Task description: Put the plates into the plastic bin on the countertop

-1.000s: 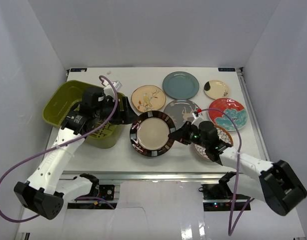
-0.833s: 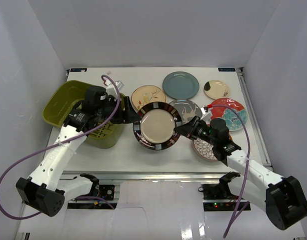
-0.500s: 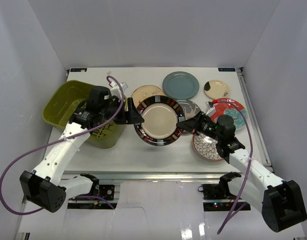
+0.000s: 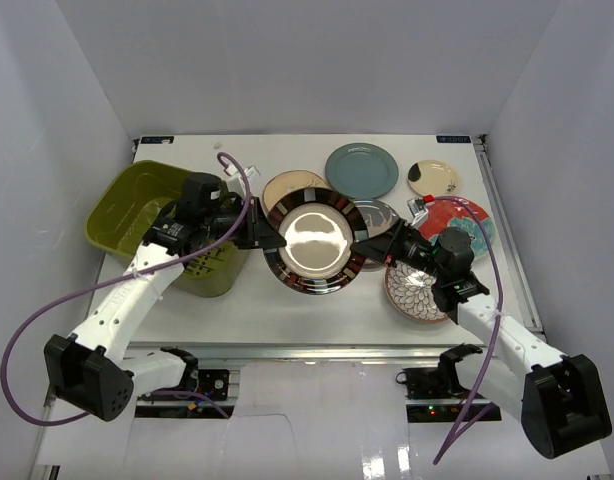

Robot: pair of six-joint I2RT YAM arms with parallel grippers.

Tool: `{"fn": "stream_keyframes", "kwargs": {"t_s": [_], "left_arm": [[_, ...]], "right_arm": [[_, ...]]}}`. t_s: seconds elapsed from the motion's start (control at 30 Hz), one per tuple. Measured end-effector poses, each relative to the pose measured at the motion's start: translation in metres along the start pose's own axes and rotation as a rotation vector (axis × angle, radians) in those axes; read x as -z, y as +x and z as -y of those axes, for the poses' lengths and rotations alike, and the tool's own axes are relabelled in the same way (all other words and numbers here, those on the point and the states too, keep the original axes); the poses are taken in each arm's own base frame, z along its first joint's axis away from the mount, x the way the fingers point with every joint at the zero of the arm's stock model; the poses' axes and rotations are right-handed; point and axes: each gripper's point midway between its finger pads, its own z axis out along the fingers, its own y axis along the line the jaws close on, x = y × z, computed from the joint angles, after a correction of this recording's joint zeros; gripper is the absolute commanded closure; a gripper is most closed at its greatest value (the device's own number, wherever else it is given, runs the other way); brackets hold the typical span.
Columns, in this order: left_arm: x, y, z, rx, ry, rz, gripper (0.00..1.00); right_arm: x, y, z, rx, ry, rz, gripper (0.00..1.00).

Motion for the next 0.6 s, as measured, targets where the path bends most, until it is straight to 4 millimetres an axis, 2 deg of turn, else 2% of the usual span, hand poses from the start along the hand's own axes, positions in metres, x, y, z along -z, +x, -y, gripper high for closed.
{"fn": "stream_keyframes", "kwargs": {"t_s": [0.03,0.07,0.17,0.2,0.23,0.3,0.4,0.5,0.6], "left_arm": [[0.0,0.0,0.003,0.016,0.021,-0.001,1.0],[0.0,0.0,0.005,0.044,0.037,-0.001,1.0],[0.001,-0.004,0.01,0.05,0.068,0.012,1.0],[0.0,-0.004,0.01,0.052,0.067,0.012,1.0],[-0.001,-0.003,0.008,0.056,0.061,0.011,1.0],[-0.003,-0.002,0.004,0.07,0.038,0.009,1.0],[-0.003,-0.007,0.006,0.101,0.038,0.026,1.0],[0.001,-0.017,0.011,0.119,0.032,0.06,1.0],[0.011,-0.035,0.01,0.128,-0.005,0.129,1.0]], "right_arm": [[0.0,-0.001,0.003,-0.006,0.005,0.004,0.92],[0.0,-0.002,0.003,-0.002,0.004,0.006,0.92],[0.0,-0.005,0.001,-0.001,-0.006,0.015,0.6],[0.0,-0.005,-0.001,-0.005,-0.01,0.015,0.32],[0.0,-0.006,-0.003,-0.004,-0.015,0.018,0.19],[0.001,-0.009,-0.013,0.025,-0.04,0.027,0.01],[0.004,-0.014,-0.026,0.077,-0.066,0.047,0.1],[0.006,-0.02,-0.035,0.118,-0.073,0.077,0.1],[0.01,-0.024,-0.041,0.16,-0.072,0.105,0.1]]}}
